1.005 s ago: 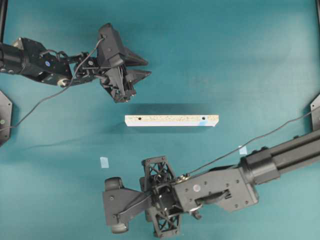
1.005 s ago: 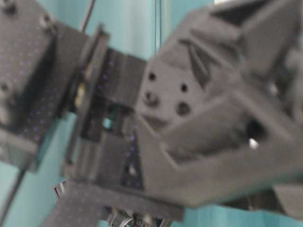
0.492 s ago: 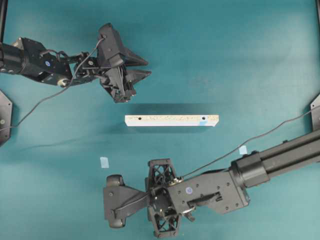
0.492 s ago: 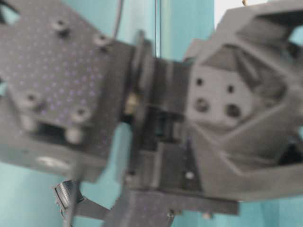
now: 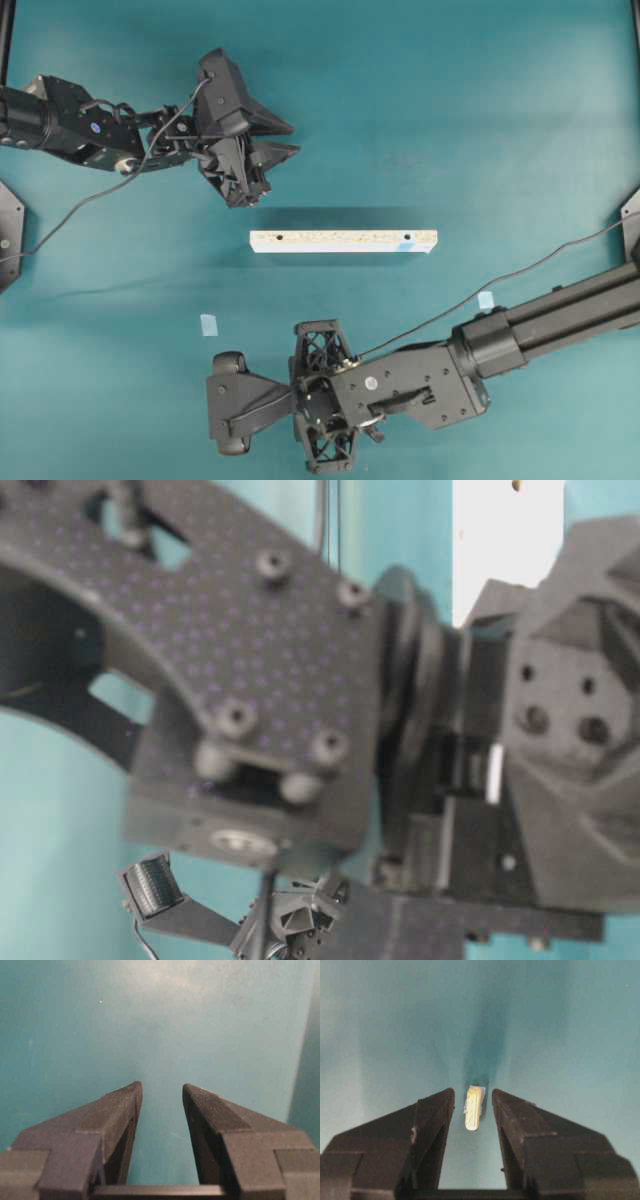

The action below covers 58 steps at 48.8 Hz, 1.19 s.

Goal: Insert the rod into the hole on the wooden board.
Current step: 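Lower the right gripper over the wooden peg and close on it, then lift the wooden peg off the table with the right gripper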

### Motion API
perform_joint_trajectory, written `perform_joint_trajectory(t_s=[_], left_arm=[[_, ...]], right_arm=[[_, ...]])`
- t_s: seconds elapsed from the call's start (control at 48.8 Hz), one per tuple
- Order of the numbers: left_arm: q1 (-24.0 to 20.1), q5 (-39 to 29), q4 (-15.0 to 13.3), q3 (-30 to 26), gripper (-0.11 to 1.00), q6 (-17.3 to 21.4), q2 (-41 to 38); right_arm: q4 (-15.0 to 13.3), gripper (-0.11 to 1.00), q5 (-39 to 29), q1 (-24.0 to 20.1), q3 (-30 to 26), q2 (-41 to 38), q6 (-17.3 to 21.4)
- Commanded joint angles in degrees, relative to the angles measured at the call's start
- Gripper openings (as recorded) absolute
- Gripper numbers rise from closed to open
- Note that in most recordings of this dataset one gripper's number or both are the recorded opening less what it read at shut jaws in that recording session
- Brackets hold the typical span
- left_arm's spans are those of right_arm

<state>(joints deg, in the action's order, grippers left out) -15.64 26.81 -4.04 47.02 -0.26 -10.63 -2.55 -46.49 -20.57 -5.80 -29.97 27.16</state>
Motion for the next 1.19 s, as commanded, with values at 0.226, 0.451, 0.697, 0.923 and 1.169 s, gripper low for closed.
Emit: perform_joint_trajectory(t_s=[0.226, 0.451, 0.697, 0.923, 1.169], left_arm=[[0.26, 0.26, 0.18, -0.35, 0.48, -0.79, 1.67], [0.35, 0.26, 0.18, -0.35, 0.48, -0.79, 1.67], [0.35, 0.26, 0.18, -0.44, 0.48, -0.79, 1.49], [0.35, 0.26, 0.18, -0.44, 0.48, -0.79, 1.41], [0.35, 0.18, 0.18, -0.35, 0.48, -0.79, 1.41]], right_arm=[[-2.02, 0.44, 0.35, -0.09, -1.32, 1.05, 0.18], [-2.02, 0.44, 0.44, -0.09, -1.41, 0.88, 0.18], [-1.85, 0.44, 1.05, -0.09, -1.32, 0.70, 0.26], [-1.67, 0.44, 1.05, -0.09, -1.32, 0.35, 0.35], [-1.67, 0.44, 0.97, -0.09, -1.32, 0.26, 0.35]])
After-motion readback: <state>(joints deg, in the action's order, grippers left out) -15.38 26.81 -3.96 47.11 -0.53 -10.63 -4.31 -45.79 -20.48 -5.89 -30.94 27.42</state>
